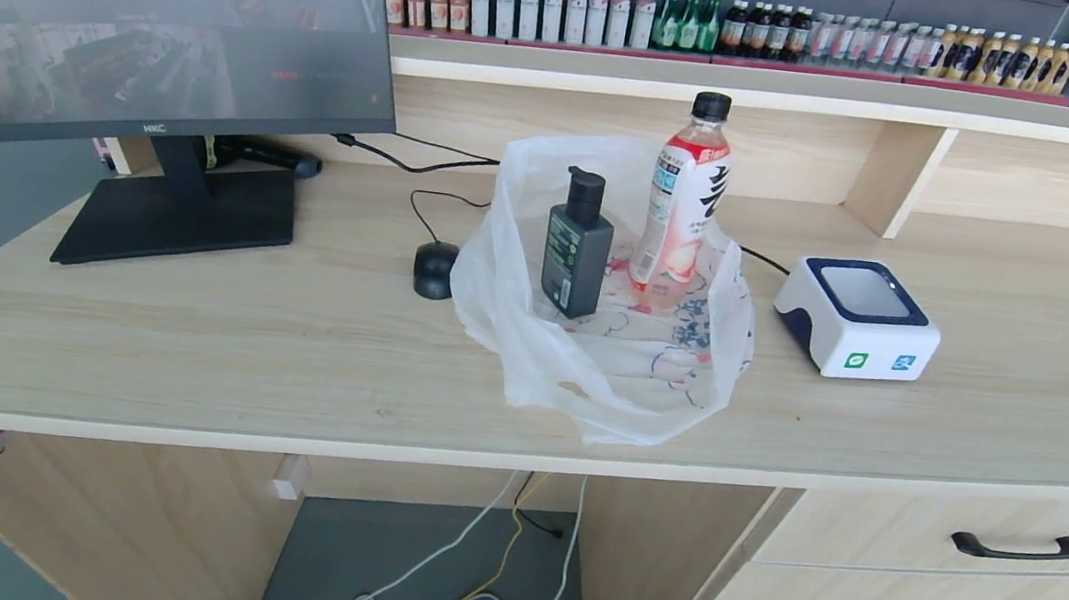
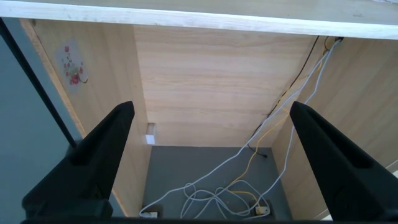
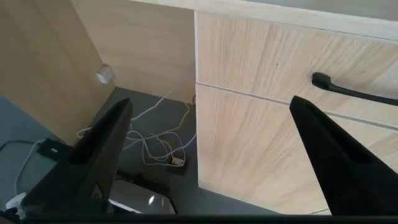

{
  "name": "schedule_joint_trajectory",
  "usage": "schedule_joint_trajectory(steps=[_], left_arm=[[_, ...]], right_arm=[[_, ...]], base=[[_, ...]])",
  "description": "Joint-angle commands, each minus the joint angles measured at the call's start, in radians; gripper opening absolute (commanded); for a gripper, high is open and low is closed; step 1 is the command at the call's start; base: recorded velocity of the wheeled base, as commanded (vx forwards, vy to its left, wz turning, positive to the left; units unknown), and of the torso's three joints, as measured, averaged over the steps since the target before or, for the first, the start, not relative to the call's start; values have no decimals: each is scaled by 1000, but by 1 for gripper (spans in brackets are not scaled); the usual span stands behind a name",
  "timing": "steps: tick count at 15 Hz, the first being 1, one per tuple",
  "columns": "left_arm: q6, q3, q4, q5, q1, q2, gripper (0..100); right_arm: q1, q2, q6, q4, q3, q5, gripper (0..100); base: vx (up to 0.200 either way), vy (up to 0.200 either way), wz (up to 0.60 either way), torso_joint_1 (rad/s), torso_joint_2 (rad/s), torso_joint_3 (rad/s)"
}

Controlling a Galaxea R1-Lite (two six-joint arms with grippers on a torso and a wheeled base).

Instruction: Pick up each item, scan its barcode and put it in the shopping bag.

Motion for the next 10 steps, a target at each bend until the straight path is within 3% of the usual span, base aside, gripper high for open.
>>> schedule_joint_trajectory(steps=[1,3,5,9,10], left_arm=[[0,0,0,1,0,0,100],[0,0,0,1,0,0,100],[0,0,0,0,0,0,100],[0,0,0,1,0,0,100],[0,0,0,0,0,0,100]], right_arm=[[1,-244,-19,181,4,0,100],[-5,-341,-28,303,-14,8,100],[-31,-345,-25,300,-13,8,100],[-244,-318,3,300,3,23,100],[-263,-329,3,299,3,28,100]], base=[[0,0,0,0,0,0],[0,0,0,0,0,0],[0,0,0,0,0,0],[0,0,0,0,0,0],[0,0,0,0,0,0]])
